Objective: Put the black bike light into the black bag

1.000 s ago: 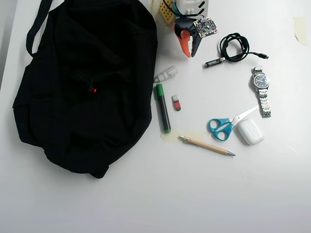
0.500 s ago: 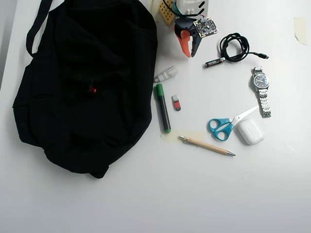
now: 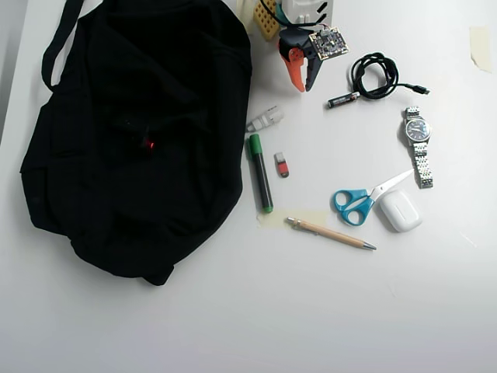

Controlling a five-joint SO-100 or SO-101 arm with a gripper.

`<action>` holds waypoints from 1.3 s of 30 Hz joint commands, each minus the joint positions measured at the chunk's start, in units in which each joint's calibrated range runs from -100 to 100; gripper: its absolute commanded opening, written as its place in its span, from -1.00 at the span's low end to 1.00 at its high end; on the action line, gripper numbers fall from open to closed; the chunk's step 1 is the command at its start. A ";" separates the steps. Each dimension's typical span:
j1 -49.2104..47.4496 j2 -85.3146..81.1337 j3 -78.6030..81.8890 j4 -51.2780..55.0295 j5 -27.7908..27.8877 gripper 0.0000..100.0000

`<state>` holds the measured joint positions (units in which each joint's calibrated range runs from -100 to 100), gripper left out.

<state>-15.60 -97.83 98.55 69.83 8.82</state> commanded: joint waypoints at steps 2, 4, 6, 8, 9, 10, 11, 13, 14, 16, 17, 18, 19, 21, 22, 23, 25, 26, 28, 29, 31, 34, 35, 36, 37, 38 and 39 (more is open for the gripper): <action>0.19 -0.84 0.82 1.91 0.10 -0.96; 0.11 -0.84 0.82 1.91 0.10 -0.96; -0.19 -0.84 0.82 1.91 0.10 -0.96; -0.11 -0.84 0.82 1.91 0.10 -0.96; -0.11 -0.84 0.82 1.91 0.10 -0.96; -0.11 -0.84 0.82 1.91 0.10 -0.96; 0.04 -0.84 0.82 1.91 0.10 -0.96; 0.19 -0.84 0.82 1.91 0.10 -0.96; 0.19 -0.84 0.82 1.91 0.10 -0.96; 0.19 -0.84 0.82 1.91 0.10 -0.96; 0.19 -0.84 0.82 1.91 0.10 -0.96; 0.26 -0.84 0.82 1.91 0.10 -0.96; 0.26 -0.84 0.82 1.91 0.10 -0.96; 0.26 -0.84 0.82 1.91 0.10 -0.96; 0.26 -0.84 0.82 1.91 0.10 -0.96; 0.26 -0.84 0.82 1.91 0.10 -0.96; 0.26 -0.84 0.82 1.91 0.10 -0.96; 0.26 -0.84 0.82 1.91 0.10 -0.96; 0.26 -0.84 0.82 1.91 0.10 -0.96; 0.26 -0.84 0.82 1.91 0.10 -0.96; 0.26 -0.84 0.82 1.91 0.10 -0.96; 0.26 -0.84 0.82 1.91 0.10 -0.96; 0.26 -0.84 0.82 1.91 0.10 -0.96; 0.26 -0.84 0.82 1.91 0.10 -0.96; 0.26 -0.84 0.82 1.91 0.10 -0.96; 0.26 -0.84 0.82 1.91 0.10 -0.96; 0.26 -0.84 0.82 1.91 0.10 -0.96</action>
